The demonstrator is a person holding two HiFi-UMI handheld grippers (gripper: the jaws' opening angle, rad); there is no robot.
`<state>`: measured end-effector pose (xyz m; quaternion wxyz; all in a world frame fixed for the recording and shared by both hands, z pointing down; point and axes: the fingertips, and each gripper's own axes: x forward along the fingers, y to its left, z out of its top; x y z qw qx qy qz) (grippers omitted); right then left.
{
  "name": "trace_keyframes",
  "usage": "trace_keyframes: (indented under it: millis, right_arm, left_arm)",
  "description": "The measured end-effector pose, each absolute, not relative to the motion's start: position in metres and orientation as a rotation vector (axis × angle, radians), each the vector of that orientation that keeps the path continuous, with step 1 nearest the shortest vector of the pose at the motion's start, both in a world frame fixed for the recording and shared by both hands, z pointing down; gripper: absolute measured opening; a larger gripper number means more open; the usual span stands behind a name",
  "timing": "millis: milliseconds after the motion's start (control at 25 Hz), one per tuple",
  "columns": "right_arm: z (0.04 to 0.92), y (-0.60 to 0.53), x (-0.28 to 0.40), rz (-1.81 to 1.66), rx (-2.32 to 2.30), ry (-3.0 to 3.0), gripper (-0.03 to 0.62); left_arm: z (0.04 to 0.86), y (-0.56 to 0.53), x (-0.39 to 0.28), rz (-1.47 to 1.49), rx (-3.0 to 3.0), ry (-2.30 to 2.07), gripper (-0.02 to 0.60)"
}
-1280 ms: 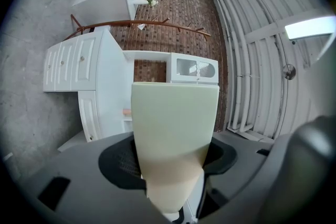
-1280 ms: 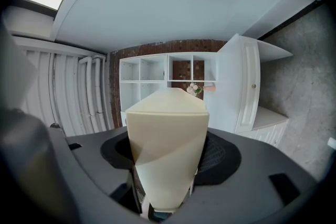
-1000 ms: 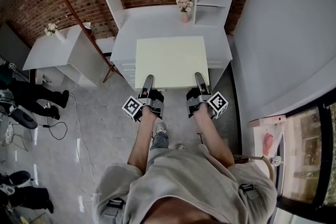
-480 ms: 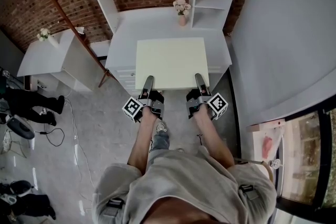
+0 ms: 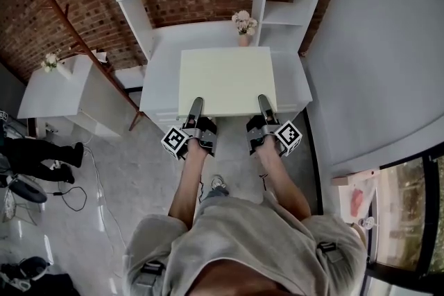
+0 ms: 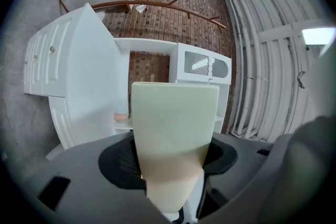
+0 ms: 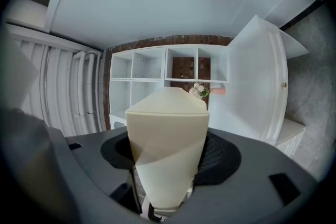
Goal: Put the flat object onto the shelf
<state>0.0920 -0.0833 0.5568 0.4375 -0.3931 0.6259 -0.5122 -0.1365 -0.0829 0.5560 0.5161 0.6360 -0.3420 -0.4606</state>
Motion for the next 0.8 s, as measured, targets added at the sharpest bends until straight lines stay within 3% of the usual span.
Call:
trace_keyframes:
  millis: [800]
  right_arm:
    - [0.55,-0.192,0.036,-1.186,-1.056,1.507,0.295]
  left_arm:
    - [0.556,-0.219,-0.189,-1.028,1.551,-0.711,0.282]
